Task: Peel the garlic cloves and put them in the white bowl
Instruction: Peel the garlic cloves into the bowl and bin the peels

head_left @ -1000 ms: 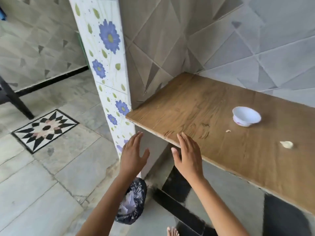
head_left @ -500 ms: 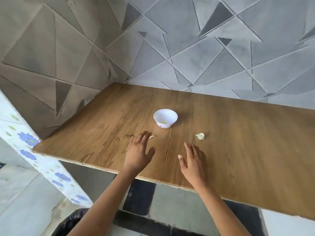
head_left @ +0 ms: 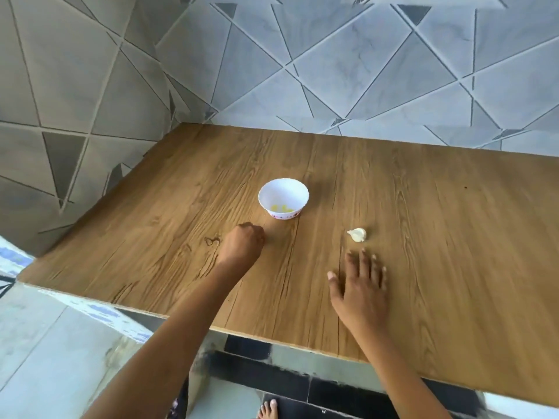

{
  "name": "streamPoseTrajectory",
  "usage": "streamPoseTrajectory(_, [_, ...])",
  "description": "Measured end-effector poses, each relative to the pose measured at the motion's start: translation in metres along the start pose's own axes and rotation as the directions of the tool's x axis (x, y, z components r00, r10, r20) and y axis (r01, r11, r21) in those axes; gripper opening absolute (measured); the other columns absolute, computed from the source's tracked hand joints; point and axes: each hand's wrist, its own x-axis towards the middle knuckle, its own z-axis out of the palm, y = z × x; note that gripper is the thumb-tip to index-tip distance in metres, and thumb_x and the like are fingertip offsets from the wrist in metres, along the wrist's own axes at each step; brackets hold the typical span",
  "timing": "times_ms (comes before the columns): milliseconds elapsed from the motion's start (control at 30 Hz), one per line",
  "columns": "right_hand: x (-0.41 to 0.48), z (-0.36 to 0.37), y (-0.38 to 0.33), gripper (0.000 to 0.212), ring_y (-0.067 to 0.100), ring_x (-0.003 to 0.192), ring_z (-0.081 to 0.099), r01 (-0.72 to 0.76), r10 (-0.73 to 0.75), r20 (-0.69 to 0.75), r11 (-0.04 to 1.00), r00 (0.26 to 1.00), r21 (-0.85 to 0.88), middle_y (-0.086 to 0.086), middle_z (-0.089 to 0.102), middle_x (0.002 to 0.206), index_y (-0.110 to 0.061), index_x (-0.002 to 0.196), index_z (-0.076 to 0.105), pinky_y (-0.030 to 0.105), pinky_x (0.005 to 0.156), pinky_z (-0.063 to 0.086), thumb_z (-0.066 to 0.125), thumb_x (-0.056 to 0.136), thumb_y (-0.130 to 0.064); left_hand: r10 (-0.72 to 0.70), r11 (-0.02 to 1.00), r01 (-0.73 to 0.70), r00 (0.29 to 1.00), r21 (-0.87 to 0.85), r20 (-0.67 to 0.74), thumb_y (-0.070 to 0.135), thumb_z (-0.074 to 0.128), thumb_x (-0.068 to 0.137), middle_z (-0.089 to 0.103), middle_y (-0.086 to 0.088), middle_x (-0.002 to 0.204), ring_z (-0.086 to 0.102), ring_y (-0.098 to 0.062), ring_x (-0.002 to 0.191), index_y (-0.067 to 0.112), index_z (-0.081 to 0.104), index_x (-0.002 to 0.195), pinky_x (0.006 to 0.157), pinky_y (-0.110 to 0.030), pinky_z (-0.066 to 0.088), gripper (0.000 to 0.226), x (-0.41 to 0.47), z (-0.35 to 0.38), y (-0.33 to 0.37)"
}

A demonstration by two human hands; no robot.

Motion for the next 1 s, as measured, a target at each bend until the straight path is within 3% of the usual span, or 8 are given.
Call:
streamPoseTrajectory(200, [-0.005,0.011,-0.005,0.074,0.025,0.146,-0.001,-0.013,0.012,0.031,1.0,0.999,0.022,0.007,0.004,0.158,-0.02,0.15,0.012,0.043,0.118,-0.003,0.003,0.09,-0.062,0.166,0.955,-0.201,0.972,-0.218,-0.166,0.0,0.056,0.079,0.072,-0.008,0.083,0.063,-0.023,0.075,0.007,0.074,0.089,0.065,-0.03,0.05,0.022,0.039,-0.031,0.005])
streamPoseTrajectory(333, [-0.001,0.01,-0.01,0.097,0.022,0.146,-0.003,-0.021,0.021,0.036,1.0,0.999,0.002,0.005,0.0,0.159,-0.022,0.15,0.005,0.039,0.115,-0.009,-0.027,0.072,-0.068,0.216,0.976,-0.216,0.975,-0.02,0.049,0.005,0.047,0.087,0.065,-0.008,0.09,0.062,-0.024,0.085,0.007,0.069,0.092,0.067,-0.027,0.046,0.022,0.091,-0.033,0.032])
streamPoseTrajectory(433, [0.0,0.009,-0.013,0.082,0.021,0.146,-0.004,-0.049,0.047,0.05,0.998,0.998,0.038,0.003,-0.001,0.159,-0.023,0.15,0.006,0.039,0.117,-0.008,-0.008,0.083,-0.066,0.153,0.96,-0.202,0.959,0.194,0.239,0.012,0.044,0.094,0.061,-0.008,0.104,0.061,-0.023,0.102,0.007,0.063,0.107,0.081,-0.024,0.045,0.024,0.112,-0.025,0.045])
streamPoseTrajectory(567, [-0.002,0.007,-0.011,0.068,0.019,0.146,-0.005,-0.075,0.074,0.039,0.996,0.997,0.042,0.003,0.0,0.159,-0.023,0.15,0.009,0.039,0.118,-0.008,0.017,0.093,-0.059,0.167,0.936,-0.257,0.926,0.24,0.338,0.012,0.049,0.09,0.062,-0.01,0.115,0.059,-0.026,0.106,0.005,0.063,0.108,0.082,-0.029,0.044,0.024,0.122,-0.015,0.044])
streamPoseTrajectory(733, [-0.008,0.007,-0.011,0.065,0.017,0.146,-0.002,-0.066,0.066,0.008,0.992,0.998,0.108,0.002,0.004,0.159,-0.022,0.15,0.012,0.034,0.116,-0.011,0.023,0.095,-0.056,0.352,0.933,-0.357,0.929,0.033,0.112,0.007,0.053,0.086,0.068,-0.011,0.098,0.063,-0.028,0.092,0.005,0.069,0.093,0.082,-0.035,0.05,0.017,0.114,-0.023,0.058])
streamPoseTrajectory(833, [-0.006,0.002,-0.011,0.059,0.013,0.144,0.013,-0.08,0.117,-0.067,0.91,0.991,0.408,0.001,0.021,0.155,-0.018,0.147,0.025,0.022,0.114,0.0,0.041,0.096,-0.043,0.622,0.772,-0.606,0.783,-0.191,0.031,0.001,0.055,0.082,0.071,-0.012,0.088,0.066,-0.029,0.084,0.004,0.07,0.087,0.077,-0.034,0.049,0.017,0.088,-0.018,0.088])
streamPoseTrajectory(933, [-0.002,-0.003,-0.004,0.055,0.011,0.135,0.033,-0.092,0.206,-0.123,0.793,0.971,0.602,-0.001,0.036,0.148,-0.018,0.145,0.03,0.018,0.106,0.024,0.052,0.095,-0.025,0.763,0.647,-0.724,0.616,-0.24,0.197,-0.001,0.053,0.087,0.067,-0.01,0.115,0.062,-0.023,0.105,0.007,0.067,0.113,0.09,-0.028,0.045,0.031,0.072,0.008,0.12])
streamPoseTrajectory(1000, [0.003,-0.006,0.002,0.057,0.009,0.128,0.041,-0.116,0.254,-0.121,0.748,0.96,0.654,0.0,0.042,0.142,-0.02,0.145,0.029,0.016,0.098,0.032,0.053,0.094,-0.014,0.771,0.626,-0.756,0.56,-0.193,0.303,0.003,0.052,0.091,0.063,-0.006,0.125,0.057,-0.02,0.114,0.009,0.063,0.121,0.094,-0.023,0.038,0.033,0.073,0.027,0.13])
